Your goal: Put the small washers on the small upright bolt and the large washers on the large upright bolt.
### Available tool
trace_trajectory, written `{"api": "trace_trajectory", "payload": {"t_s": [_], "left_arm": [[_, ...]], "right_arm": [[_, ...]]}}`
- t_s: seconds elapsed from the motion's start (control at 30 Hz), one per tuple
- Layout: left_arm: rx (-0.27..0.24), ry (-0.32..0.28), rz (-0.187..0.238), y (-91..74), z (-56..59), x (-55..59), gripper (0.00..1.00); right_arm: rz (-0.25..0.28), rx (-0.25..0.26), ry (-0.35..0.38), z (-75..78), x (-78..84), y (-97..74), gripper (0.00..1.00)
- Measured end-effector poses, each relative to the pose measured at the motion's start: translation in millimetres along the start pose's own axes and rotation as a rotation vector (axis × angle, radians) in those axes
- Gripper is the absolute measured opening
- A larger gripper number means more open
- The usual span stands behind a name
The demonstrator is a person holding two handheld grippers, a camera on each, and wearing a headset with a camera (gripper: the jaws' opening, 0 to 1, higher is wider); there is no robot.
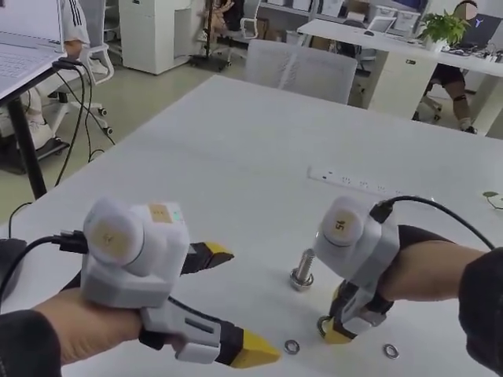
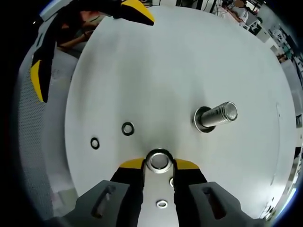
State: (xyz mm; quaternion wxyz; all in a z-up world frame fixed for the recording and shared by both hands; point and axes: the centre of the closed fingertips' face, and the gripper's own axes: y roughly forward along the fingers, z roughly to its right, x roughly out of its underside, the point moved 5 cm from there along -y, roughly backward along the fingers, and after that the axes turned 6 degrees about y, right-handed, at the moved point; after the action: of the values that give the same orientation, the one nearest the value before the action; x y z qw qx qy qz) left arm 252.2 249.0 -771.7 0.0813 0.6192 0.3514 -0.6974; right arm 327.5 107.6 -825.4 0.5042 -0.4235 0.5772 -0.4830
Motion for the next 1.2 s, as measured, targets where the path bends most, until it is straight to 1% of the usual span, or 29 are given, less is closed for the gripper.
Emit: {"api": "trace_trajectory", "payload": {"t_s": [0.27, 0.5, 0.9, 1.1, 1.2], "left_arm": [[0.005, 0.006, 0.0, -0.8, 1.8, -1.7, 0.85], [0.003, 0.009, 0.003, -1.9, 1.4, -2.4, 0.85], [0.005, 0.015, 0.011, -2.2, 1.9, -3.8, 0.85], [0.006, 0.017, 0.014, -1.8, 2.4, -4.5, 0.85], [0.01, 0.019, 0.016, -1.1, 3.3, -5.1, 0.85]], "right_arm": [[-0.004, 0.001, 0.005, -1.7, 1.4, -1.2, 0.24], [-0.015, 0.012, -0.001, -2.2, 2.4, -9.4, 0.24], [-0.023, 0.027, -0.011, -1.9, 6.5, -37.6, 0.24], [-0.008, 0.043, -0.013, -0.6, 5.6, -53.0, 0.24], [-0.009, 0.057, -0.021, 0.9, 4.8, -60.5, 0.24]]}}
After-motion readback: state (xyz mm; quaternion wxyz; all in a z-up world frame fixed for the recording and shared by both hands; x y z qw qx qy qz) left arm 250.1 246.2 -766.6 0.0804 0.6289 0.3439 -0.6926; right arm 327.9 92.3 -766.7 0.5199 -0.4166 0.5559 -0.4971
